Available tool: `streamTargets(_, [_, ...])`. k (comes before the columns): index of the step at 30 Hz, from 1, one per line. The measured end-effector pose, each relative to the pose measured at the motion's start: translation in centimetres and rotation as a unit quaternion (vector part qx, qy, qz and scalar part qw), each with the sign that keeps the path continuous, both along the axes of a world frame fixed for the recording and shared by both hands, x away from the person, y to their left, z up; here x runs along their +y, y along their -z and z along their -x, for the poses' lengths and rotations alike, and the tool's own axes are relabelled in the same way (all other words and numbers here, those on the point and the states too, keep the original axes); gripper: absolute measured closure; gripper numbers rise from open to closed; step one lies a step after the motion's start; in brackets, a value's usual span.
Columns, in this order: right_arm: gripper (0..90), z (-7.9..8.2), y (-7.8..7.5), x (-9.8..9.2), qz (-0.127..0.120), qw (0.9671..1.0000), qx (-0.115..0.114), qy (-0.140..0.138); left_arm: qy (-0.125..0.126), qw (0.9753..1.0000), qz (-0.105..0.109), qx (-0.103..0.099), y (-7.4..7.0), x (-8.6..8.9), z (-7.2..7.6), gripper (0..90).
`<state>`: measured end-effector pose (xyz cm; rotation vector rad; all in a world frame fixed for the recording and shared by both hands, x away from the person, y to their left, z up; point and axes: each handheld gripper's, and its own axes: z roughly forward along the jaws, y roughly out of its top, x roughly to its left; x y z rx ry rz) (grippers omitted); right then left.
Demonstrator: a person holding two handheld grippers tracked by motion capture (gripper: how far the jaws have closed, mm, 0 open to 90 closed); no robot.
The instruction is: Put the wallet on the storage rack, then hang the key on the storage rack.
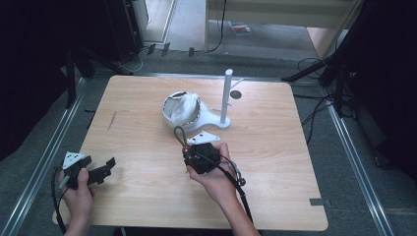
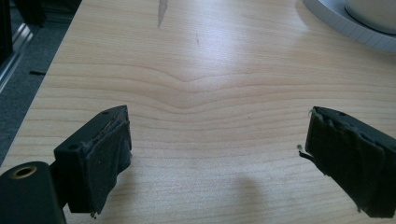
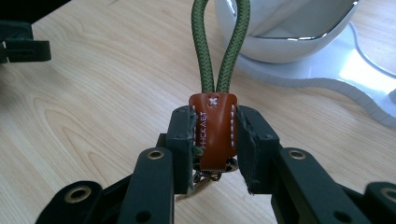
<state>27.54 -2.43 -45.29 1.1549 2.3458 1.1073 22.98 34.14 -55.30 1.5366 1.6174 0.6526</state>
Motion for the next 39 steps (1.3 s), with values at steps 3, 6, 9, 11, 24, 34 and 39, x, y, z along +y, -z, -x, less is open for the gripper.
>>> streamTargets(3, [69.0, 0.0, -0.2, -0.2, -0.005, 1.0000, -0.003, 0.006, 0.000, 1.0000, 0.000, 0.000, 0.0, 0.0, 0.0, 7.7])
streamTargets(6, [69.0, 0.0, -0.4, -0.4, -0.010, 0.9999, -0.006, 0.008, 0.001, 1.0000, 0.001, -0.001, 0.0, 0.0, 0.0, 7.6])
streamTargets(9, [69.0, 0.1, -0.6, -0.4, -0.012, 0.9999, -0.008, 0.008, 0.004, 1.0000, 0.003, 0.000, 0.0, 0.0, 0.0, 7.7])
streamTargets(11, [69.0, 0.1, -0.7, -0.5, -0.014, 0.9998, -0.011, 0.010, 0.003, 1.0000, 0.001, 0.000, 0.0, 0.0, -0.1, 7.7])
streamTargets(24, [69.0, 0.1, -1.8, -2.3, -0.038, 0.9978, -0.037, 0.041, 0.001, 1.0000, -0.001, 0.003, 0.0, -0.1, -0.2, 7.7])
streamTargets(34, [69.0, 0.1, -3.0, -4.3, -0.061, 0.9931, -0.067, 0.074, 0.003, 1.0000, -0.003, 0.003, 0.0, 0.0, -0.1, 7.7])
streamTargets(39, [69.0, 0.1, -3.3, -4.8, -0.062, 0.9919, -0.076, 0.081, 0.002, 1.0000, -0.003, 0.004, 0.0, 0.0, -0.2, 7.6])
